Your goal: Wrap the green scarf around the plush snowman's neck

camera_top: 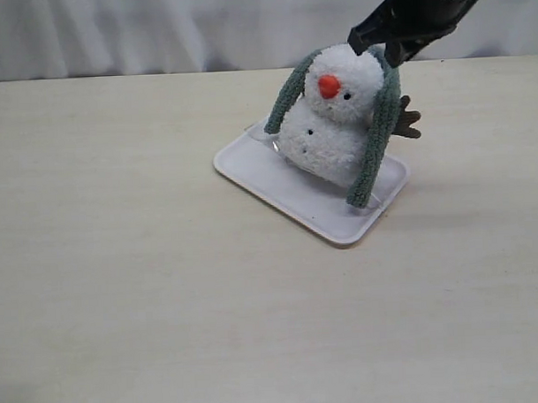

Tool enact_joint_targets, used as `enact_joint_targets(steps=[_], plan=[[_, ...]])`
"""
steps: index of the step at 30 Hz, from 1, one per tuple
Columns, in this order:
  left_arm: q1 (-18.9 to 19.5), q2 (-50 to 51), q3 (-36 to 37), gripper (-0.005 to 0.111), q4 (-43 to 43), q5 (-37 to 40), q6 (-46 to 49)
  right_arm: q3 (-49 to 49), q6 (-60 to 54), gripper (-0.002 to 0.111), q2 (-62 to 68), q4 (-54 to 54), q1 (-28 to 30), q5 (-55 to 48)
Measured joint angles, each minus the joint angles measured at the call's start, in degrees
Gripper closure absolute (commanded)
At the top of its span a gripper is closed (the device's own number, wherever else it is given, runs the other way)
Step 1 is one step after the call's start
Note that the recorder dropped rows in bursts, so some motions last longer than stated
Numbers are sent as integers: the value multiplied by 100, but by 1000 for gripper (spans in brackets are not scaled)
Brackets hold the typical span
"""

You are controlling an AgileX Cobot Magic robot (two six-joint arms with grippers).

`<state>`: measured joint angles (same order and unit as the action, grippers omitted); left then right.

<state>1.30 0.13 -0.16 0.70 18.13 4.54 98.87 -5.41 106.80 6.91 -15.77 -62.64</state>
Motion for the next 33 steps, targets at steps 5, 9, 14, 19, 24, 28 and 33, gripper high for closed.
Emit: enact_joint_targets(steps=[5, 9, 14, 19, 24, 28, 33], plan=[[0, 0, 0, 93, 0, 0, 0, -575, 111, 104, 0, -136, 236, 419], [0, 0, 0, 93, 0, 0, 0, -1109, 157, 104, 0, -325, 341, 1193], [0, 0, 0, 93, 0, 0, 0, -1295, 32, 104, 64, -394, 341, 1576], [0, 0, 0, 93, 0, 0, 0, -1298, -964, 104, 133, -1462, 341, 1641], [0, 0, 0, 93, 0, 0, 0, -1298, -1060, 104, 411, -1540, 341, 1522], [0, 0, 0, 93, 0, 0, 0, -1283, -1070, 104, 396, -1452, 341, 1429], [0, 0, 0, 93, 0, 0, 0, -1213, -1082, 104, 36, -1242, 341, 1404]])
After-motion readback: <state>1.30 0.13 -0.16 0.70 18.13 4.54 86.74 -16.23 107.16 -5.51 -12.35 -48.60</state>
